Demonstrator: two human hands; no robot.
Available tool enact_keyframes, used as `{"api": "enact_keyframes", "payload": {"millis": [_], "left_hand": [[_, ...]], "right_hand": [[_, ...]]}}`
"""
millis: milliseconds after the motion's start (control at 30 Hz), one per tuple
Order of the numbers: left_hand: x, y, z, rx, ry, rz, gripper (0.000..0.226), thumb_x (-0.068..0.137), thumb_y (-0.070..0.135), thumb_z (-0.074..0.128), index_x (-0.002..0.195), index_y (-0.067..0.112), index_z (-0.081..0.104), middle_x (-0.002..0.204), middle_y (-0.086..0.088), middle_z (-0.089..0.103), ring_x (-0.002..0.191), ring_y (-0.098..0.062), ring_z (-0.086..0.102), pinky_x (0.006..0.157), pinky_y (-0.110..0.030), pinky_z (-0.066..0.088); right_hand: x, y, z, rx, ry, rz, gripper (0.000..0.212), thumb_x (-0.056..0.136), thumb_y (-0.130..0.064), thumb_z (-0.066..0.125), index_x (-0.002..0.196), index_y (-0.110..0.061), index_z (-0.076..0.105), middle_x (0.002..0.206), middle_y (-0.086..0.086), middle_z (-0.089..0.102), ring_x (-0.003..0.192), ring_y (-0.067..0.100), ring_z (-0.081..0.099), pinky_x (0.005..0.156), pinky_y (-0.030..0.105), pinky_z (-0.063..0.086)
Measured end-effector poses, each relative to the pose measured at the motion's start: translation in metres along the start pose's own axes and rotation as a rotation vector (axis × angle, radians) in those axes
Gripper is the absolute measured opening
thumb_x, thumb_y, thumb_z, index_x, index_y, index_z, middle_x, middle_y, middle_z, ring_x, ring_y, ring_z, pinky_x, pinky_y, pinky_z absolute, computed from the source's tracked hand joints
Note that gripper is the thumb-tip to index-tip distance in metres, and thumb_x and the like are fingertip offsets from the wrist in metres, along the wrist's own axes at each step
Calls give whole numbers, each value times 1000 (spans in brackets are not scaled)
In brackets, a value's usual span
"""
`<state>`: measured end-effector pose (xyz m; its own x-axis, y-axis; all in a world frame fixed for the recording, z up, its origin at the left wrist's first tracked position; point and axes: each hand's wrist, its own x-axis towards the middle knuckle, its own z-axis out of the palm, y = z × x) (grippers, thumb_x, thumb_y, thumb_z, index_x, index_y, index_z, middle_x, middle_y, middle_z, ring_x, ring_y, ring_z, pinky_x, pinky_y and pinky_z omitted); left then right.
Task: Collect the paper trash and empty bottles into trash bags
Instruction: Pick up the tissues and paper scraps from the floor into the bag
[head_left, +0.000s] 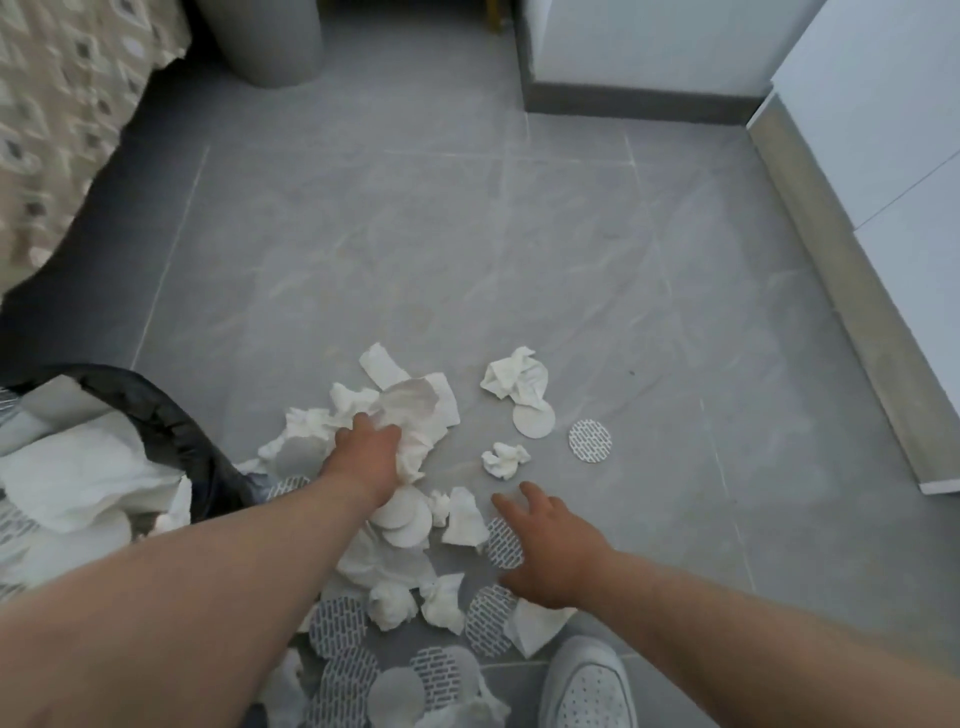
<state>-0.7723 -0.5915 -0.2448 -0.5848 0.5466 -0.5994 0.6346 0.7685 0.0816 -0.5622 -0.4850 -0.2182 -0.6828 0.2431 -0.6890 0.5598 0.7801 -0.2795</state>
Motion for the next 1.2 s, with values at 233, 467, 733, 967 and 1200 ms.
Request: {"api": "enact_keyframes", "payload": {"millis": [233,467,733,967,1200], "left_hand": [[1,-7,-3,-139,25,9,29,85,14,48,114,17,53,123,-12,40,110,-33,46,93,-38,44],[-4,-14,-18,-307,85,-3,30,79,4,44,103,13,58,116,-12,46,100,-32,53,85,-37,48],[-25,2,-81,-451,254,94,20,76,4,51,90,14,61,104,-12,60,89,-26,58,69,-26,40],[-87,-10,-188,-713,432,113,29,78,6,60,106,13,66,99,-7,65,93,-25,60,72,-24,43],[-180,-104,-225,-841,425,118,18,74,4,64,83,18,68,73,-1,63,58,-13,55,49,-20,42]], "right_hand": [[30,-88,25,212,51,20,96,77,-59,64,149,-32,8,160,9,-1,144,37,14,114,48,29],[48,-77,18,192,169,61,27,87,-10,51,113,-8,60,114,17,52,107,35,53,88,36,45],[2,-29,-54,201,274,34,33,82,-9,52,55,-22,39,58,-5,44,70,24,47,62,29,30],[-47,-57,-129,206,485,20,25,82,-10,57,60,-10,45,55,-1,41,63,23,43,54,28,27],[-72,-156,-158,270,553,-132,19,82,-17,61,66,-8,59,61,7,57,61,19,52,57,32,35]]}}
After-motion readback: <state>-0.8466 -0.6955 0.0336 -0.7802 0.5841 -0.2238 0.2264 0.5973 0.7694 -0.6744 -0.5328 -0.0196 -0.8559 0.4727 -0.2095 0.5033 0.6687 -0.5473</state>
